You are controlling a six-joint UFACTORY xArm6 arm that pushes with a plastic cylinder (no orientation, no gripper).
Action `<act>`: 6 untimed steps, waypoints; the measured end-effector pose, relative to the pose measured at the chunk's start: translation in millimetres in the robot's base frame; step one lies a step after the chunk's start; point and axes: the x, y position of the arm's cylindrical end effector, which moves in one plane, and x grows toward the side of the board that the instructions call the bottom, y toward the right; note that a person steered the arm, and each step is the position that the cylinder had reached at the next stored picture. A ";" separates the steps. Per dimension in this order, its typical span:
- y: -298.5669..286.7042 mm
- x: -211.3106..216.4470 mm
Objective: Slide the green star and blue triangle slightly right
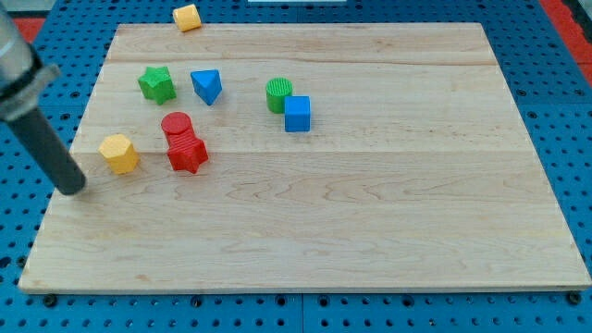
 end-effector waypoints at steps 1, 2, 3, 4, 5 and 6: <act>13.5 -28.1; 1.8 -75.1; -29.0 -74.8; -58.8 -131.6; -46.3 -183.2; 4.8 -192.8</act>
